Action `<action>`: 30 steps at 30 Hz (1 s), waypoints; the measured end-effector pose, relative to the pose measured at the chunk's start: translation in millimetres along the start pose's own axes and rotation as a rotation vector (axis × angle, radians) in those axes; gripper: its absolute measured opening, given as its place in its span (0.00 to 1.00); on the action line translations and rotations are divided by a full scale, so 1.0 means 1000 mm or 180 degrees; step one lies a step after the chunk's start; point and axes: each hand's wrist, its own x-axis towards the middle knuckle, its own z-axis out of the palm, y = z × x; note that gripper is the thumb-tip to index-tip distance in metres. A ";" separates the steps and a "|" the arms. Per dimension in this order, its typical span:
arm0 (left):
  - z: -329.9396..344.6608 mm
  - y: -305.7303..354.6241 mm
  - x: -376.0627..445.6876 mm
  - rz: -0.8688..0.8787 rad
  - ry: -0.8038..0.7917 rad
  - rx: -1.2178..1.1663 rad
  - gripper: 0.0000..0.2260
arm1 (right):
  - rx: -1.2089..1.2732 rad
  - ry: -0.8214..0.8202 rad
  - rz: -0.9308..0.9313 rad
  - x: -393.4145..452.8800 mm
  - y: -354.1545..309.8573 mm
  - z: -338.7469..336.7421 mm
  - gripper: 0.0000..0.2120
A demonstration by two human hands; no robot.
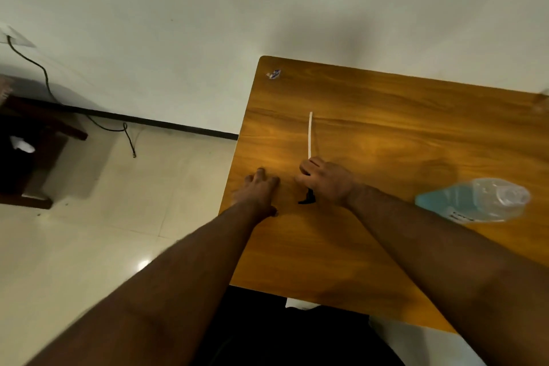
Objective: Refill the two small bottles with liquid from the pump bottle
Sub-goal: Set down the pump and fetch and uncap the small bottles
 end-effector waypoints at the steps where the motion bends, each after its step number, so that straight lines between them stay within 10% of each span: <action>1: 0.002 -0.003 0.002 0.0029 0.0041 0.0007 0.36 | 0.0038 -0.0065 0.0018 0.001 0.000 0.002 0.15; 13: -0.039 0.034 0.000 0.0364 0.0465 0.0051 0.28 | 0.0220 0.0381 0.0814 -0.028 0.031 -0.071 0.21; 22: -0.099 0.240 0.015 0.0814 0.1171 0.0062 0.27 | 0.0682 0.0946 0.1951 -0.165 0.165 -0.171 0.19; 30: -0.107 0.440 0.058 0.1291 0.1186 0.0360 0.30 | 0.1006 0.0747 0.2747 -0.344 0.305 -0.118 0.18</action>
